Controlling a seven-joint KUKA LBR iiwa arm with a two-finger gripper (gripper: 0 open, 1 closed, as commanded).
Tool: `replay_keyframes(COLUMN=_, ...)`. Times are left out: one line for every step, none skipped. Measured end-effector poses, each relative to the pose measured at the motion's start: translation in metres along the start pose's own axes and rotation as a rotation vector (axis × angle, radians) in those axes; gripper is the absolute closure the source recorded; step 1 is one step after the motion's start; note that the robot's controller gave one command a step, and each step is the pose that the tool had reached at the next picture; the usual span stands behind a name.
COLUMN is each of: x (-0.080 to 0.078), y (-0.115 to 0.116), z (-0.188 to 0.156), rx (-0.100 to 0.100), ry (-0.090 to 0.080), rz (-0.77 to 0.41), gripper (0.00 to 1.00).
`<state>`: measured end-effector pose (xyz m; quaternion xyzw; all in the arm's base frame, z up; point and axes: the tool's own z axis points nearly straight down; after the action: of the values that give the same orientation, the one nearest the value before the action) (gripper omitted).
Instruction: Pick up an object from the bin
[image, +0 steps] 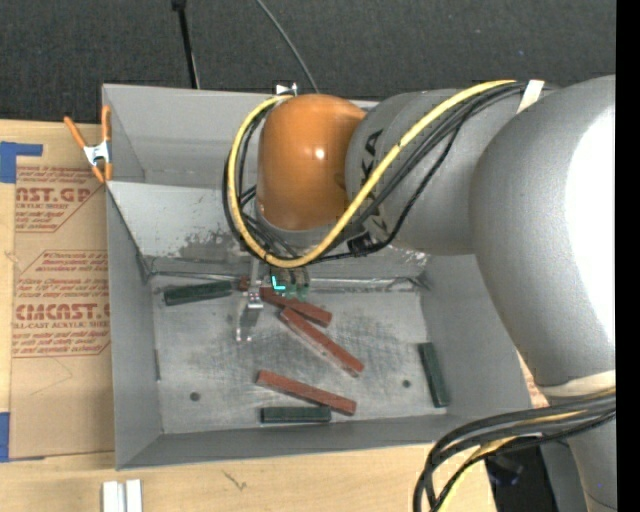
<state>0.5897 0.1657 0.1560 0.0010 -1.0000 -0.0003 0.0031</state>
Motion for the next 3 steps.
replay_keyframes(x=-0.002, y=-0.001, z=-0.005, rx=-0.001, ry=-0.007, rz=0.002, gripper=0.00)
replay_keyframes(x=0.057, y=-0.061, z=0.072, rx=0.000, ry=-0.010, rz=-0.035, gripper=0.00)
replay_keyframes(x=0.065, y=-0.069, z=0.081, rx=-0.001, ry=-0.001, rz=-0.039, gripper=1.00)
